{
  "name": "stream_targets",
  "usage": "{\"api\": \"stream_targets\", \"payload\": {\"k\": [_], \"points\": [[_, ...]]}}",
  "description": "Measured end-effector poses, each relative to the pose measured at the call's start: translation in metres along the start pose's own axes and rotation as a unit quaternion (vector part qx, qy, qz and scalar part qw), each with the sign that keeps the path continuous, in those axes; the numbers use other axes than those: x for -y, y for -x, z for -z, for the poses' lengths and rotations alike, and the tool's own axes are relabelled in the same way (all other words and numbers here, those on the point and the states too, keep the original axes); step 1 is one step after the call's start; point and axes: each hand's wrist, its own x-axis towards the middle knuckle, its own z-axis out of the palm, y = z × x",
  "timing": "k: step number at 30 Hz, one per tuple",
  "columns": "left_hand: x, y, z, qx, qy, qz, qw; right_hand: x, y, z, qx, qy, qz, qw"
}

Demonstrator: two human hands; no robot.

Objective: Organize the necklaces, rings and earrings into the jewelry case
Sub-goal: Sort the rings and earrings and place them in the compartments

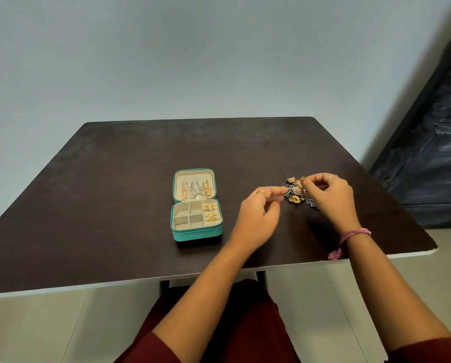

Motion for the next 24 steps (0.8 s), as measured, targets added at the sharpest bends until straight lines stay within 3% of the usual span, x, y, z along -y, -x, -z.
{"api": "stream_targets", "payload": {"k": [7, 20, 24], "points": [[-0.002, -0.011, -0.021, -0.008, 0.035, 0.022, 0.999, 0.008, 0.02, -0.011, -0.005, -0.079, 0.022, 0.997], [0.027, -0.023, -0.028, -0.037, 0.039, 0.08, 0.995, -0.009, 0.027, -0.017, 0.141, -0.18, 0.025, 0.973], [0.036, -0.022, -0.026, -0.046, 0.06, 0.089, 0.993, -0.008, 0.029, -0.018, 0.153, -0.231, 0.006, 0.961]]}}
